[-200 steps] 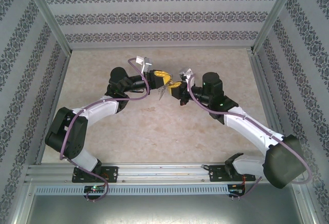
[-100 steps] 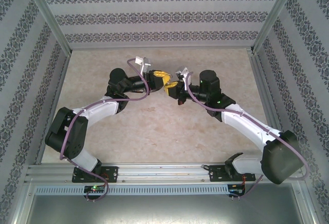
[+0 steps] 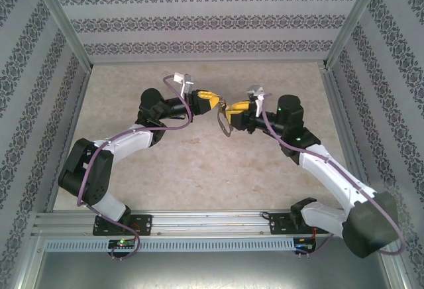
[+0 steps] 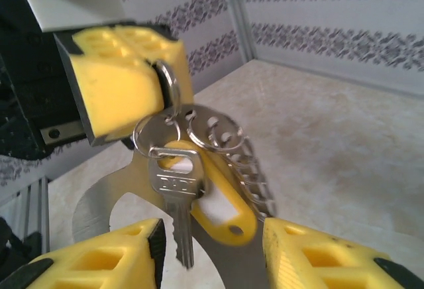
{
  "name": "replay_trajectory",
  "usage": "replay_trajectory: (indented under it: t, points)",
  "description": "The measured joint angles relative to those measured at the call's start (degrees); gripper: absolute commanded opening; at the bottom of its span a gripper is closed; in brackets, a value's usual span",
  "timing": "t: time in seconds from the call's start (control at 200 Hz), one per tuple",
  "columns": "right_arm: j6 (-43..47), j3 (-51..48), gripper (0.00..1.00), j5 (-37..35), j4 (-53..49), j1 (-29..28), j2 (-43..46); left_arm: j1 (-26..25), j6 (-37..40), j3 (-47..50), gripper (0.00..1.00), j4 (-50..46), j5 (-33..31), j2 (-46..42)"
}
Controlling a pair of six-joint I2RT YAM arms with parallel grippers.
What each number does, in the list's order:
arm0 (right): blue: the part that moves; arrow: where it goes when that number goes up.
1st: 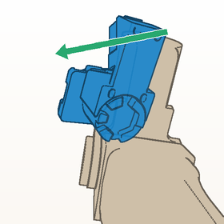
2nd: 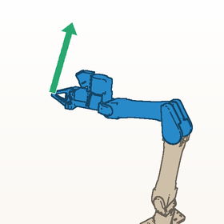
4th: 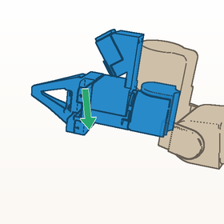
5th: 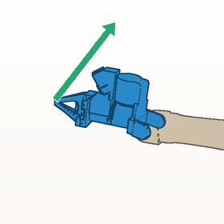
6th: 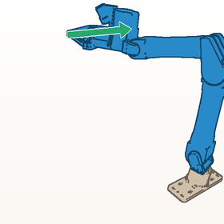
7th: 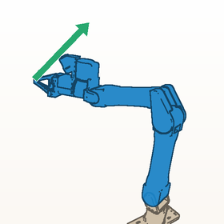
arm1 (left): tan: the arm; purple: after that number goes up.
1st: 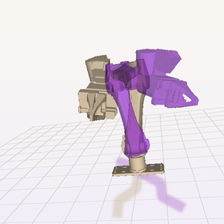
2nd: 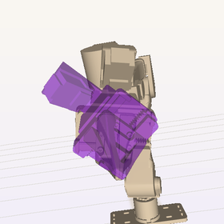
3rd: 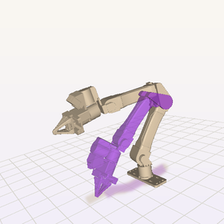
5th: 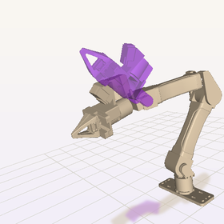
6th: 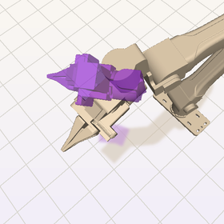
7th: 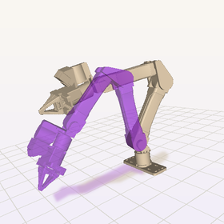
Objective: Put the keys on the keyring
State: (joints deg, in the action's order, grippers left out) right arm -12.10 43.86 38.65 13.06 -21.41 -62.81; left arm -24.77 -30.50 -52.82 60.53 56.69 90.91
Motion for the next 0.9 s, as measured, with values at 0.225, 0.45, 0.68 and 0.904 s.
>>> replay_trajectory:
  t: [0.225, 0.45, 0.68, 0.904]
  points:
    - [-4.39, -0.13, 0.45, -1.25, 3.69, 1.44, 2.73, 0.00, -1.33, 0.00, 0.00, 2.21, -0.37, 0.22]
    - [-11.93, 0.02, 0.45, -0.63, 12.39, 1.44, -1.31, -0.02, -2.64, 0.37, 0.00, 3.52, -0.94, 0.37]
    - [-19.21, 0.57, 0.45, 2.40, 21.51, 1.40, -5.86, -0.02, -3.48, 0.63, 0.00, 4.96, -1.27, 0.50]
    - [-21.75, 1.31, 0.42, 4.28, 25.57, 0.52, -8.22, -0.02, -4.35, 0.63, 0.00, 5.53, -1.27, 1.11]
